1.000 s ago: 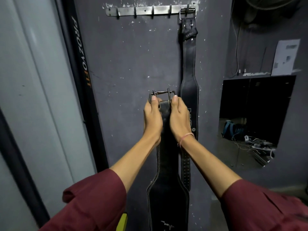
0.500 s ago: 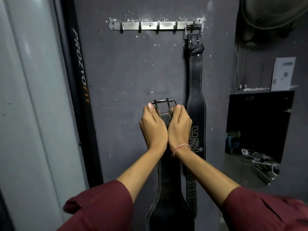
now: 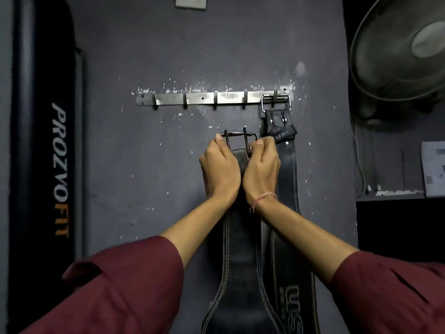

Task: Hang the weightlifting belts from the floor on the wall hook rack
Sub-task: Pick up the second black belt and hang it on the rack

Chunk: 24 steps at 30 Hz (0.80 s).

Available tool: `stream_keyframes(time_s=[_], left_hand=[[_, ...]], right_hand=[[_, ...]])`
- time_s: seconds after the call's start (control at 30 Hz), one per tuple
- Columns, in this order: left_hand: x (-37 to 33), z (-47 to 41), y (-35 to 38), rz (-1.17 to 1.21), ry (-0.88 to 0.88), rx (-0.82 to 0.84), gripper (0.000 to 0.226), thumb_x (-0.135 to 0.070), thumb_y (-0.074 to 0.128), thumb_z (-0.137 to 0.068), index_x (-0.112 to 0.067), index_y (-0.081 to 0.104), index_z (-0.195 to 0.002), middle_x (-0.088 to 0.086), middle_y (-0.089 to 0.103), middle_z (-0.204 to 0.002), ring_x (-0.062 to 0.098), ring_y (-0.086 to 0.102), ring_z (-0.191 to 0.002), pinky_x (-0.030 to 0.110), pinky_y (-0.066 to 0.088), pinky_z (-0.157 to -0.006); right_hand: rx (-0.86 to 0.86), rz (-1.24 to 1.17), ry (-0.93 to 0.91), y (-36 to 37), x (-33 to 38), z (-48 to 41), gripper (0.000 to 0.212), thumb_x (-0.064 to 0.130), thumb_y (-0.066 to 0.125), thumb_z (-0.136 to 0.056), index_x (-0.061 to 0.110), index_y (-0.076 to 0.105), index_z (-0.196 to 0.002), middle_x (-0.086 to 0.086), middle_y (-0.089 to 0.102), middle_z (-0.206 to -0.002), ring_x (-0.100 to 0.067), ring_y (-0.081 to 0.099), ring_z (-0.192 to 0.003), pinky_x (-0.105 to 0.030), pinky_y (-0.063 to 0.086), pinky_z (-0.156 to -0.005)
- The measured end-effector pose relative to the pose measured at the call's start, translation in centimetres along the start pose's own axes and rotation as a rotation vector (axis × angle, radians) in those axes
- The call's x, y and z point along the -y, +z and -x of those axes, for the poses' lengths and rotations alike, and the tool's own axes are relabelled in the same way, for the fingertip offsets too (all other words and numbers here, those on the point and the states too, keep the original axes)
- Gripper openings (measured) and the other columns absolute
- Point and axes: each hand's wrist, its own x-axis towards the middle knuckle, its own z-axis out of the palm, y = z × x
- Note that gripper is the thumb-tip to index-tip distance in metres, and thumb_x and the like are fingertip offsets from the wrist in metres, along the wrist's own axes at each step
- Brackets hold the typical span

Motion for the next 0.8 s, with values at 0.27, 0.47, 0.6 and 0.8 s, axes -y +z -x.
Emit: stream_keyframes(time_s=[0.27, 0.47, 0.6, 0.8], left_hand=[[-0.7, -11.3, 9.3, -0.049, 0.041, -0.025, 0.050, -0.025, 0.028, -0.107, 0.007, 0.060, -0.086, 0.028, 0.067, -0.097, 0.041, 0.059, -0.093, 0.031, 0.025, -0.065], [-1.2, -14.7, 12.6, -0.159, -0.030, 0.051, 0.048, -0.025, 0.027, -0.107, 0.008, 0.061, -0.113, 0.029, 0.060, -0.124, 0.040, 0.054, -0.115, 0.037, 0.038, -0.084], [-1.5, -15.3, 13.1, -0.218, -0.108, 0.082, 0.043, -0.020, 0.028, -0.107, 0.004, 0.057, -0.127, 0.026, 0.056, -0.134, 0.039, 0.050, -0.127, 0.038, 0.041, -0.098], [-0.2, -13.4, 12.8, -0.283, -0.081, 0.035, 0.043, -0.022, 0.029, -0.107, 0.006, 0.059, -0.121, 0.027, 0.059, -0.128, 0.041, 0.056, -0.120, 0.041, 0.045, -0.094]], right_hand=[[-0.051, 0.012, 0.011, 4.9, -2.6, -13.5, 0.029, 0.016, 0.037, -0.102, -0.001, 0.058, -0.090, -0.018, 0.061, -0.085, -0.025, 0.047, -0.078, -0.031, 0.024, -0.066], [-0.048, 0.092, 0.041, 6.2, -4.4, -18.2, 0.036, 0.017, 0.034, -0.102, -0.009, 0.059, -0.102, -0.025, 0.062, -0.109, -0.025, 0.043, -0.083, -0.025, 0.020, -0.062], [-0.021, 0.127, 0.075, 6.6, -4.9, -19.2, 0.036, 0.016, 0.037, -0.102, -0.010, 0.061, -0.106, -0.027, 0.063, -0.113, -0.033, 0.054, -0.093, -0.025, 0.021, -0.061], [-0.007, 0.260, 0.000, 6.5, -5.9, -17.7, 0.039, 0.020, 0.037, -0.103, -0.007, 0.065, -0.103, -0.026, 0.066, -0.107, -0.037, 0.062, -0.095, -0.024, 0.019, -0.059]])
